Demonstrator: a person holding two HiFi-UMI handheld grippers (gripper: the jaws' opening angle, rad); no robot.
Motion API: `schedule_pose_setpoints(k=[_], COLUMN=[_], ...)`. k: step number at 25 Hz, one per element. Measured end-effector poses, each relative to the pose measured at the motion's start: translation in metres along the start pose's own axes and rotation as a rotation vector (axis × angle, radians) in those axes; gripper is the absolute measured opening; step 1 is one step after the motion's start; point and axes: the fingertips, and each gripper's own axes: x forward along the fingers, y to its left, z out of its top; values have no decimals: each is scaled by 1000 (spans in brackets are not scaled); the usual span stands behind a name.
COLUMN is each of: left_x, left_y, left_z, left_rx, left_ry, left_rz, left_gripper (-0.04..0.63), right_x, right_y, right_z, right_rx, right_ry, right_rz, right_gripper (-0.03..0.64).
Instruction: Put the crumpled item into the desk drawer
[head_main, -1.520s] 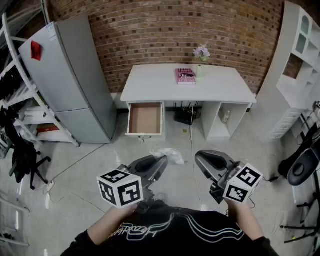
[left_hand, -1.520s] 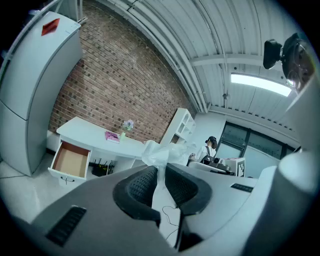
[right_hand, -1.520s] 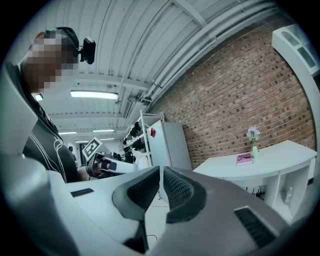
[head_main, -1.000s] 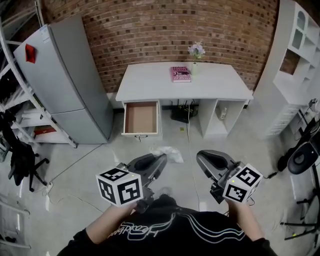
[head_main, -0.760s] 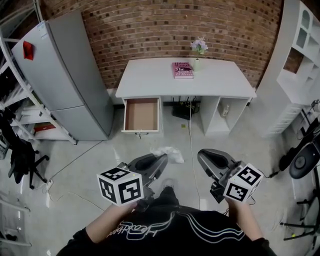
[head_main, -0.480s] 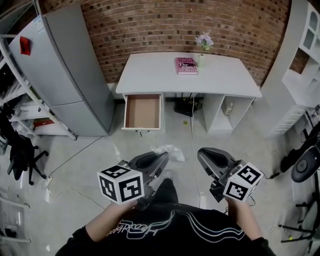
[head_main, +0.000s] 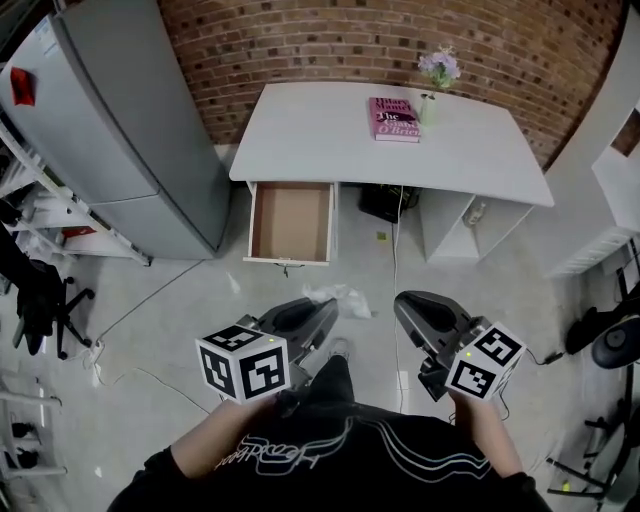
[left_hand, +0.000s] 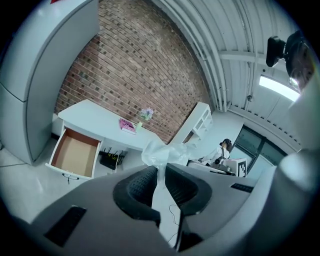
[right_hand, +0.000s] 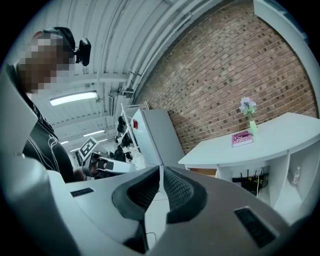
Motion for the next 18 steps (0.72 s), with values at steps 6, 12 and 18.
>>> schedule_pose_setpoints(k=[6, 12, 18], left_x=[56, 106, 145], left_y=[73, 153, 223], left_z=[43, 70, 84], left_rx=[-38, -67, -83], left_ry=[33, 68, 96], left_rz=[55, 124, 185], left_gripper=[63, 63, 63], right_x=[69, 130, 177], right_y=[-77, -144, -190], right_z=[18, 20, 8], right_rx=[9, 85, 104], right_ry=[42, 82, 145], right_rz=[-36, -39, -49], right_gripper=[54, 54, 54])
